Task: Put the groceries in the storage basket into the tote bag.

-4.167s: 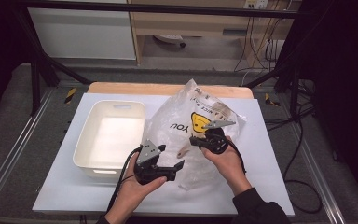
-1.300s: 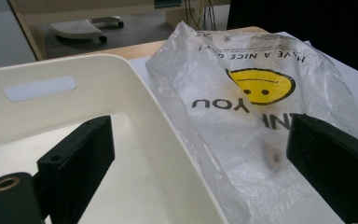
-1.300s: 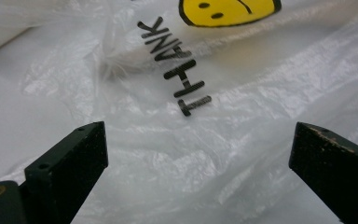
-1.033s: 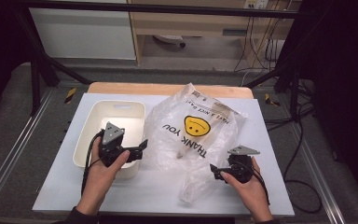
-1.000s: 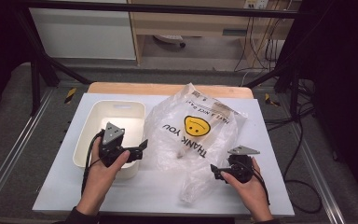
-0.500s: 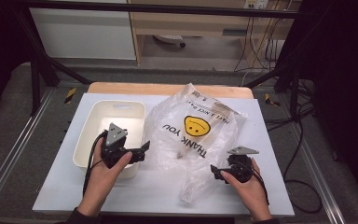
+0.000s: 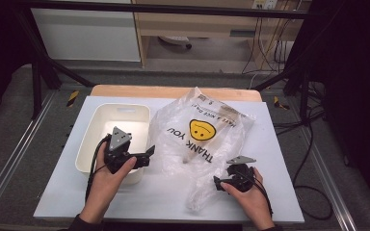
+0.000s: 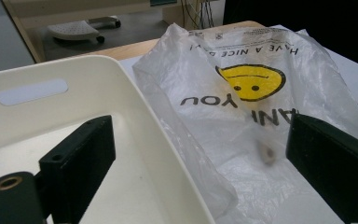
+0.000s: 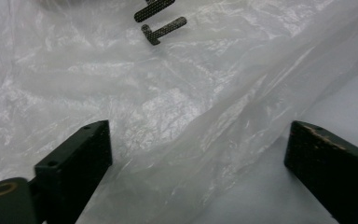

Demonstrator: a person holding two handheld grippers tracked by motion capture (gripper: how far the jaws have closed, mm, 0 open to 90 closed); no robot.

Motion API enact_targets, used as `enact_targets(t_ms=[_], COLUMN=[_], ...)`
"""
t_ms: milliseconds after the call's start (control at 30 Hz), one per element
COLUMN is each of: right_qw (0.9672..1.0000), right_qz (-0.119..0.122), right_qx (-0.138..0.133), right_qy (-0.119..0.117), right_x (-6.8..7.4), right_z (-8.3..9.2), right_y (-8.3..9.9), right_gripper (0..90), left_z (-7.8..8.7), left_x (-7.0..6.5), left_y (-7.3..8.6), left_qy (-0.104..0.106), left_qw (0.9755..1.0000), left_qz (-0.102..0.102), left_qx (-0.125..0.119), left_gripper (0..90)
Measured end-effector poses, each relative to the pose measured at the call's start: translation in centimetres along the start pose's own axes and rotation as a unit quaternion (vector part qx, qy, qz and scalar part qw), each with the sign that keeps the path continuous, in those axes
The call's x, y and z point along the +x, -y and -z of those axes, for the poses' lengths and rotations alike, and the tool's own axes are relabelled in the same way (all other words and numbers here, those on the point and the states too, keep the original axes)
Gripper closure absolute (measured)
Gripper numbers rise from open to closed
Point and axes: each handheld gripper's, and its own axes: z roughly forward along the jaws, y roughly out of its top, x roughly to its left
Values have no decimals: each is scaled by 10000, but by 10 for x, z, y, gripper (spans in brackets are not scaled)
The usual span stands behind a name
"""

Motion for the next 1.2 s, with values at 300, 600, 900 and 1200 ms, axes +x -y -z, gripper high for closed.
enact_targets(t_ms=[300,600,900,1200], right_qw=[9992,9984,9985,9990], right_qz=[198,251,184,266], right_qx=[-263,-257,-107,-51], right_qy=[-209,-436,-511,-363], right_x=[3,-1,-20,-44], right_z=[5,3,13,22], right_y=[1,-3,2,3], right_gripper=[592,900,900,900], left_z=[1,1,1,1], left_x=[-1,-2,-2,-6], left_y=[-1,-2,-2,-3], left_qy=[1,9,8,26], left_qw=[10000,10000,10000,10000], left_qz=[-6,-14,-19,-93], left_qx=[-6,-23,-20,-6], left_gripper=[82,83,86,87])
